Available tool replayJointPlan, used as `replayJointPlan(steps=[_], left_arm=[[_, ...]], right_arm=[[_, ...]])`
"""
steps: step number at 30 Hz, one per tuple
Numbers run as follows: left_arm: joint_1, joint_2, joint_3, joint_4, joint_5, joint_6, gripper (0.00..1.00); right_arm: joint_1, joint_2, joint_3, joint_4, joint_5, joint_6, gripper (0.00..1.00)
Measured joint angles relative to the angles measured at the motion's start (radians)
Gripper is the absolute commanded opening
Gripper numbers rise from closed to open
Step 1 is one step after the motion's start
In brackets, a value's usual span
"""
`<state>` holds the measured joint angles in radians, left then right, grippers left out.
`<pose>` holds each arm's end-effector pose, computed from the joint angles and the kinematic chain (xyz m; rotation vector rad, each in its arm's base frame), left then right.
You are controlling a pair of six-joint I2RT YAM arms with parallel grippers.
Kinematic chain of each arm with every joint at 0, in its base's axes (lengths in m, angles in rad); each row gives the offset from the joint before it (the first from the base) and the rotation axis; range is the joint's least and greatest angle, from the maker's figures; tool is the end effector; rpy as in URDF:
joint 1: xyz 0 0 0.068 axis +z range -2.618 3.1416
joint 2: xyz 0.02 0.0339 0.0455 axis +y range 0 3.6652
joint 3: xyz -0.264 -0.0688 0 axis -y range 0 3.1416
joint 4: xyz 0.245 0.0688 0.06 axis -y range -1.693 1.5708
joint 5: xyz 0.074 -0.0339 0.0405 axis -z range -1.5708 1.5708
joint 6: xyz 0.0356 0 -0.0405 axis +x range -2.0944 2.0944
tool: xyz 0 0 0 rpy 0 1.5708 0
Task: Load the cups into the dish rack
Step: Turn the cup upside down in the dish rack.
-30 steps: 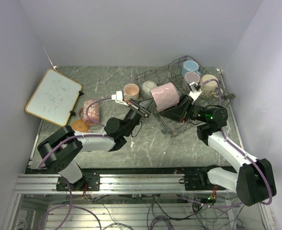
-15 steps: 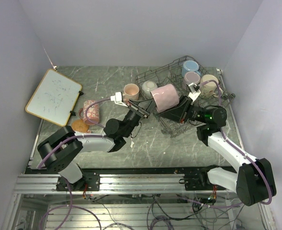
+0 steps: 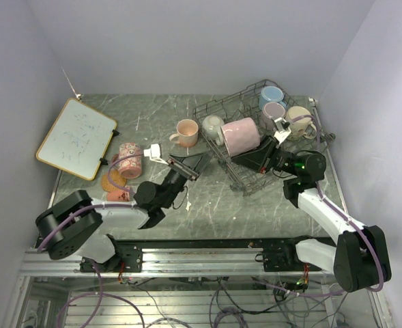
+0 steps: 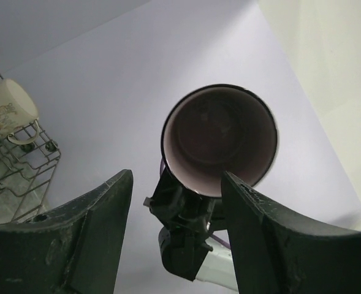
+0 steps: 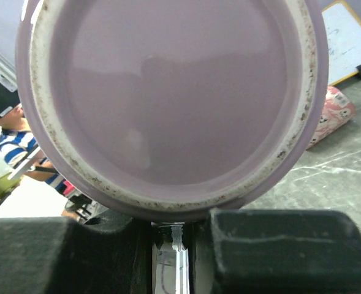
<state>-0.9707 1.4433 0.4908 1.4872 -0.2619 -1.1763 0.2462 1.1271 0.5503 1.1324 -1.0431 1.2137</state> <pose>0.1604 -0.2181 0.2657 -0.4004 1.1694 -1.7813 0.2086 0.0841 0.3171 -0.4785 1.4540 1.7322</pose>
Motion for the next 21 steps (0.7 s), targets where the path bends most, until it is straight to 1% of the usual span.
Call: replayJointPlan(steps=[2, 4, 7, 8, 10, 12, 14, 16, 21], left_arm=[[0.0, -0.05, -0.048, -0.008, -0.005, 0.012, 0.75], [0.0, -0.12, -0.089, -0.043, -0.008, 0.029, 0.82], [0.0, -0.252, -0.119, -0.162, -0.011, 0.069, 0.94], [0.0, -0.301, -0.121, -0.227, -0.014, 0.085, 0.98], [0.0, -0.398, -0.115, -0.378, -0.021, 0.124, 1.0], [0.0, -0.476, -0.09, -0.553, -0.026, 0.174, 0.99], [0.001, -0.517, -0.05, -0.717, -0.027, 0.225, 0.99], [0.005, -0.533, -0.003, -0.873, -0.027, 0.28, 0.99], [0.01, -0.533, 0.097, -1.166, -0.027, 0.404, 0.99]], right_arm=[[-0.013, -0.001, 0.0, -0.007, -0.002, -0.023, 0.0], [-0.027, -0.003, 0.0, -0.022, -0.005, -0.053, 0.0], [-0.047, -0.003, 0.005, -0.069, -0.011, -0.122, 0.0], [-0.052, -0.003, 0.006, -0.092, -0.013, -0.151, 0.0], [-0.061, -0.004, 0.013, -0.145, -0.018, -0.212, 0.0], [-0.069, -0.004, 0.027, -0.213, -0.019, -0.284, 0.0], [-0.074, -0.005, 0.048, -0.284, -0.018, -0.359, 0.0], [-0.081, -0.006, 0.074, -0.36, -0.014, -0.439, 0.0], [-0.097, -0.006, 0.118, -0.492, 0.003, -0.594, 0.0]])
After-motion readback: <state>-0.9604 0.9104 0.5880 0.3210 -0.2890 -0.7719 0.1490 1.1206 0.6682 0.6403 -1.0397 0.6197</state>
